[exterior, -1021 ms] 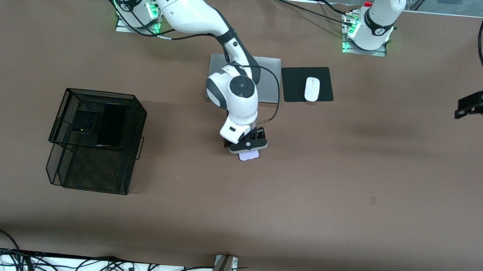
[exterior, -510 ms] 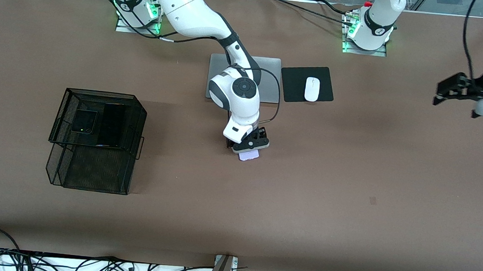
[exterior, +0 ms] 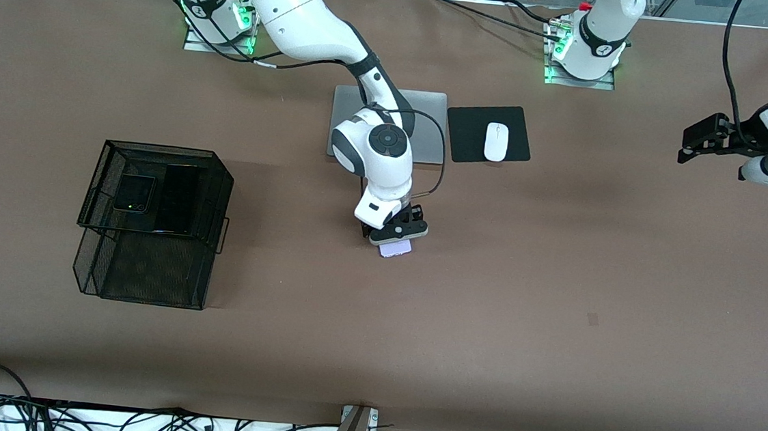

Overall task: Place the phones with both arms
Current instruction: 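Carry the white phone with the right gripper over the mesh basket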

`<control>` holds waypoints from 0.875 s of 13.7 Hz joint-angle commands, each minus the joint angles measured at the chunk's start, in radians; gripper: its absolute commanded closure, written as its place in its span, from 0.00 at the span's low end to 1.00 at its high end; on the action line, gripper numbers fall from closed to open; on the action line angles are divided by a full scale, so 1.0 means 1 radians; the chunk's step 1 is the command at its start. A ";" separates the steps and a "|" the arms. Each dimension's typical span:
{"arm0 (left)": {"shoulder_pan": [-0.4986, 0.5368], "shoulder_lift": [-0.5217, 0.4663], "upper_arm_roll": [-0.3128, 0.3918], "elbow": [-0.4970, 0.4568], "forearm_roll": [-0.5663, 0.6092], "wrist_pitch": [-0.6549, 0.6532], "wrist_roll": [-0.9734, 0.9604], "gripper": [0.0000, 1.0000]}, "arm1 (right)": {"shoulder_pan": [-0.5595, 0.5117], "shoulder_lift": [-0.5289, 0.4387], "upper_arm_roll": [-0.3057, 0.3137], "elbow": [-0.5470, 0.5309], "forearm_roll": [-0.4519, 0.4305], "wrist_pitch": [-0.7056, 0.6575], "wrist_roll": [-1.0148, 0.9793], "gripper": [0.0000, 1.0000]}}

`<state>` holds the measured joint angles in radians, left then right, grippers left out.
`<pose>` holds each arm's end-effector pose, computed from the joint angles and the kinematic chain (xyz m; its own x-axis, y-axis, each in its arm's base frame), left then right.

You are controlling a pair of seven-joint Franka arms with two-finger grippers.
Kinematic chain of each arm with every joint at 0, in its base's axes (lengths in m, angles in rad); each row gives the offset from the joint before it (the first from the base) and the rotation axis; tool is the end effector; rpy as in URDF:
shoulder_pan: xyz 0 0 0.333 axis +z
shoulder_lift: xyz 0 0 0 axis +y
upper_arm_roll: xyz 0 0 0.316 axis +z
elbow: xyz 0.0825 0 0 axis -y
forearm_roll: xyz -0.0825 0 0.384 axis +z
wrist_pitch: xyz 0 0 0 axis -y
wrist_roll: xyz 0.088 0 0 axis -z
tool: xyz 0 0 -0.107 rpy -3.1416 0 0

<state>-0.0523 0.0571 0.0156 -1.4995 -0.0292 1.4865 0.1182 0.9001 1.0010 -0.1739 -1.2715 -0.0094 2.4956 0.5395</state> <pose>0.5630 -0.0243 0.6189 0.9855 -0.1565 -0.0662 -0.1544 -0.9873 0.0364 0.5489 0.5373 0.1713 0.9218 0.2772 0.2711 0.2837 -0.9588 0.0158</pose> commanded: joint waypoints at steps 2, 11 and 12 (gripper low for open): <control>0.034 -0.028 -0.003 -0.024 -0.005 0.005 -0.006 0.00 | -0.009 -0.147 -0.085 0.012 0.005 -0.217 -0.012 1.00; 0.031 -0.043 -0.012 0.007 -0.006 -0.012 -0.086 0.00 | -0.469 -0.407 -0.108 0.001 0.078 -0.612 -0.631 1.00; 0.032 -0.045 -0.012 0.008 -0.012 -0.026 -0.089 0.00 | -0.519 -0.400 -0.108 -0.011 0.078 -0.610 -0.656 1.00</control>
<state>-0.0230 0.0265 0.0089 -1.4952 -0.0292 1.4845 0.0468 0.4552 0.5990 -0.2971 -1.2541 0.0559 1.8903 -0.0409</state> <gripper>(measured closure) 0.000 0.167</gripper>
